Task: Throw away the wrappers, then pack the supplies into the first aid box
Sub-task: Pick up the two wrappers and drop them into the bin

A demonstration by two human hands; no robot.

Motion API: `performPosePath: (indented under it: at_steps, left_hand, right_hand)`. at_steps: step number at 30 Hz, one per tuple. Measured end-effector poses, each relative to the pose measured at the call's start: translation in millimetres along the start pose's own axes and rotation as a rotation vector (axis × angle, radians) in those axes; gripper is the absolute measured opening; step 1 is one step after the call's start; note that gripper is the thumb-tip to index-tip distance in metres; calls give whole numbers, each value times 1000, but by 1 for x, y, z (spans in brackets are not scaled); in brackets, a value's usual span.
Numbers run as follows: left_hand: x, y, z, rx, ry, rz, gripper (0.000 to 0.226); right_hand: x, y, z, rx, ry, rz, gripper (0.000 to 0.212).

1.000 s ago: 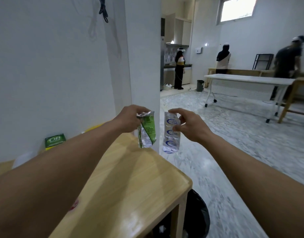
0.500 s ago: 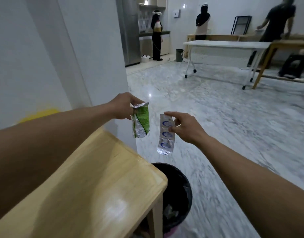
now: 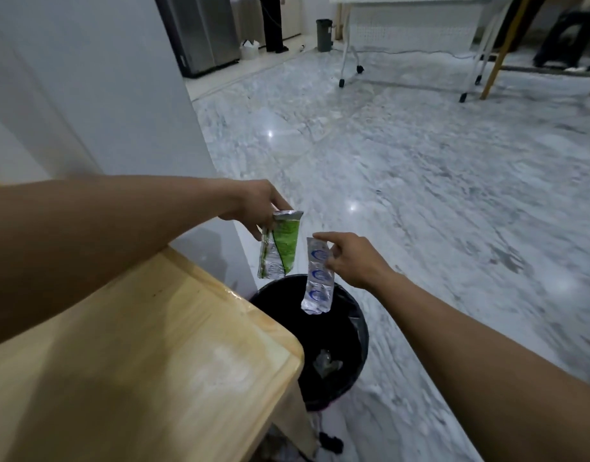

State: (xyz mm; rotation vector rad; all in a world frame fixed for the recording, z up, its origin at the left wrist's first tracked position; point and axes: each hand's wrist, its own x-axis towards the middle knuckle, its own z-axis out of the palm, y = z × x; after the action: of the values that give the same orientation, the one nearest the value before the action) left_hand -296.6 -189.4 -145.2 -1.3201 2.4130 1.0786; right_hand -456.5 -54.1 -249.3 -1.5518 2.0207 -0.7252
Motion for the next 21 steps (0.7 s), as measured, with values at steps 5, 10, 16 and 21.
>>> performPosePath:
  at_steps: [5, 10, 16, 21]
  left_hand:
    - [4, 4, 11, 164, -241, -181, 73]
    - [-2, 2, 5, 216, -155, -191, 71]
    - [-46, 8, -4, 409, 194, -39, 59]
    - [-122, 10, -28, 485, 378, -3, 61]
  right_hand:
    - [-3, 18, 14, -16, -101, 64, 54]
    - [-5, 12, 5, -80, -128, 91, 44]
    - [-14, -42, -36, -190, -65, -12, 45]
    - [-35, -108, -75, -351, 14, -141, 55]
